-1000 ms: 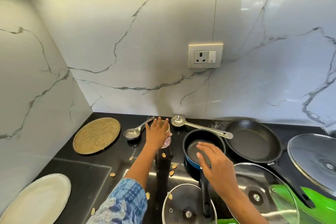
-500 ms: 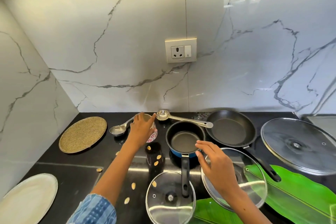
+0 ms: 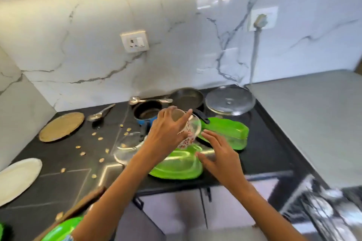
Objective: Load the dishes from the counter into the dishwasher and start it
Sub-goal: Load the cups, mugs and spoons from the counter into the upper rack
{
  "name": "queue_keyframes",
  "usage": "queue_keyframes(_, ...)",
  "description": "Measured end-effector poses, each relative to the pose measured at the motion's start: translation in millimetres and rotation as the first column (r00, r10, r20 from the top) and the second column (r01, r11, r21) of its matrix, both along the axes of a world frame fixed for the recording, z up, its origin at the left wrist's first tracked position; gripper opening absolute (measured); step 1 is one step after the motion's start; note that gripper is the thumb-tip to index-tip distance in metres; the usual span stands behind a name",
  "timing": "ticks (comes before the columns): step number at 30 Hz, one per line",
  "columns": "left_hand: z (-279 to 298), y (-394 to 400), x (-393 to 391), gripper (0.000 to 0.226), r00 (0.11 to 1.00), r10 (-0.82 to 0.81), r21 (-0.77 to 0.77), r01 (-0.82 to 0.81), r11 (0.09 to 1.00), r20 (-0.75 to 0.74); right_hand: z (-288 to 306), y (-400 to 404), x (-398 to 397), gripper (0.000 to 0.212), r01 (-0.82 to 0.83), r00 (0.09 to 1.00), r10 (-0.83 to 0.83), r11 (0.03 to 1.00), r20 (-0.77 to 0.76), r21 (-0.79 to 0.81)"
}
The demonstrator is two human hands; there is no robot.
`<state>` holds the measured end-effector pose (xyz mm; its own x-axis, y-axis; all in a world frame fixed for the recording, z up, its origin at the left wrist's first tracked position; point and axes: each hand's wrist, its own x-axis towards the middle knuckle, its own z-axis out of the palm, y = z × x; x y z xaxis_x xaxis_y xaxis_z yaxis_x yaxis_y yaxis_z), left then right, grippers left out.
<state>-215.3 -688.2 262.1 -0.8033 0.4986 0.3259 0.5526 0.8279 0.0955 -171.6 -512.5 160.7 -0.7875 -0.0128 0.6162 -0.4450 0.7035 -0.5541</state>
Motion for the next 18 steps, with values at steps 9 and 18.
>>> queue_keyframes(9,-68,209,160,0.063,0.868,-0.460,0.164,0.435,0.886,0.185,-63,167,209,0.086,0.355,0.913,-0.306,0.922,0.269,-0.153)
queue_keyframes(18,-199,357,213,0.071,0.573,-0.707,0.315,0.638,0.702,0.415,-170,296,323,0.075,0.588,0.777,-0.554,0.809,0.301,-0.029)
